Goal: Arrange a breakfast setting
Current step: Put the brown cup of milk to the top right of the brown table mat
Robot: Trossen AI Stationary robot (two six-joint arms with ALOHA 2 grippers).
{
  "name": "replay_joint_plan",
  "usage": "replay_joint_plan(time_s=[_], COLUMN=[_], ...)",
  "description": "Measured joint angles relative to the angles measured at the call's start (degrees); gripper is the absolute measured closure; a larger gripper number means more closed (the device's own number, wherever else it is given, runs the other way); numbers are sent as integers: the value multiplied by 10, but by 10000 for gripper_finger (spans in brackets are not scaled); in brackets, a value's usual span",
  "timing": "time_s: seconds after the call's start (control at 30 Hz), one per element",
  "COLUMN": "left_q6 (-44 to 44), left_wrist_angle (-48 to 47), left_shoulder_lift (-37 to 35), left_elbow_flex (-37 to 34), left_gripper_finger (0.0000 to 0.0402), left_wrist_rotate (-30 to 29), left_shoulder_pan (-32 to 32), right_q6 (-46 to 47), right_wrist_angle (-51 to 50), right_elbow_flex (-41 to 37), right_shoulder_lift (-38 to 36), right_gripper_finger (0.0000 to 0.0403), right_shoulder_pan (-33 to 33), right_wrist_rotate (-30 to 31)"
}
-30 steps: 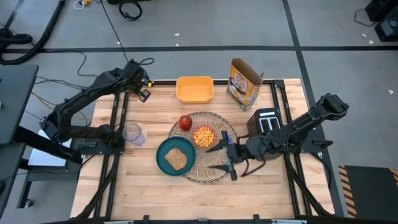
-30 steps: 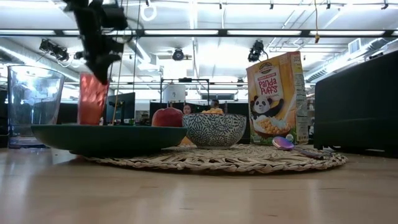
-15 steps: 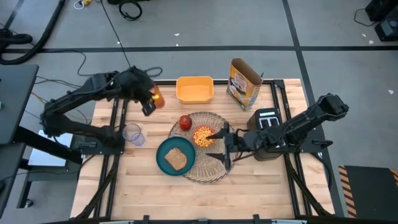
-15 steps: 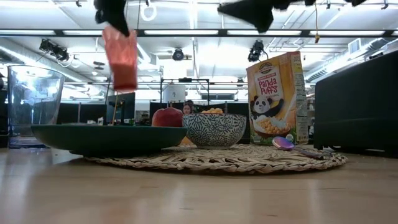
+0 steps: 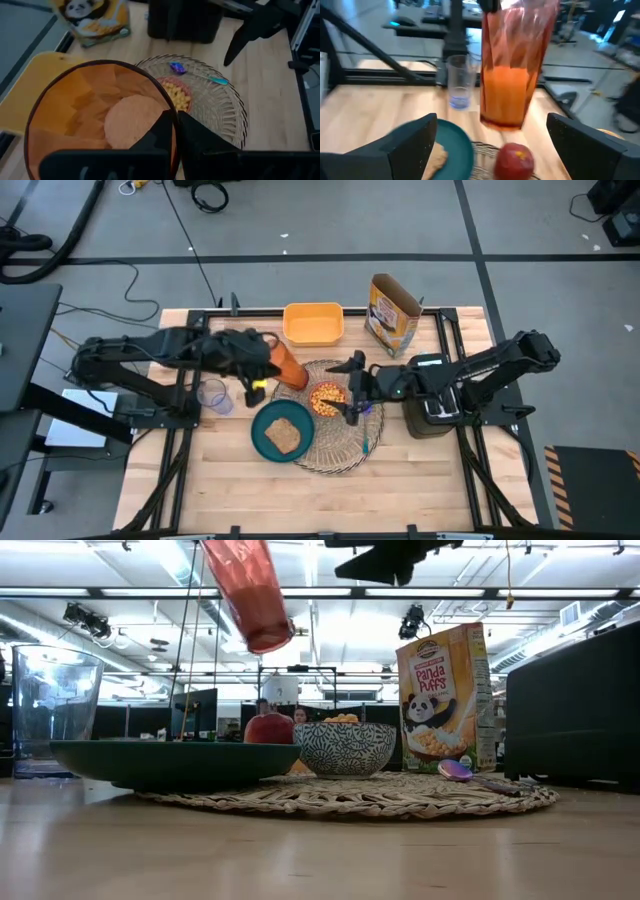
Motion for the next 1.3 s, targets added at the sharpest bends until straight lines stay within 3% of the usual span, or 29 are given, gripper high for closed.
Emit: replay_joint_plan(time_s=[0.4, 0.73, 1.07, 1.3], left_q6=[63, 127, 135, 145], left_wrist_angle=[99, 173, 164, 172], left_shoulder_lift=[75, 124, 137, 137], left_elbow_flex=[-1, -1, -1, -1], left_gripper_finger=[382, 382, 382, 357], left_wrist_rotate=[-1, -10, -10, -10], left_shoulder_pan=[-69, -88, -87, -87], right_q6=[12, 75, 80, 79], right_wrist_angle=[-50, -75, -86, -83], right_elbow_flex=[1, 0, 0, 0], right_shoulder_lift=[31, 70, 75, 75], right_gripper_finger=[15, 21, 64, 65], right_shoulder_pan=[-21, -35, -41, -41], right_wrist_rotate=[-83, -78, -82, -71])
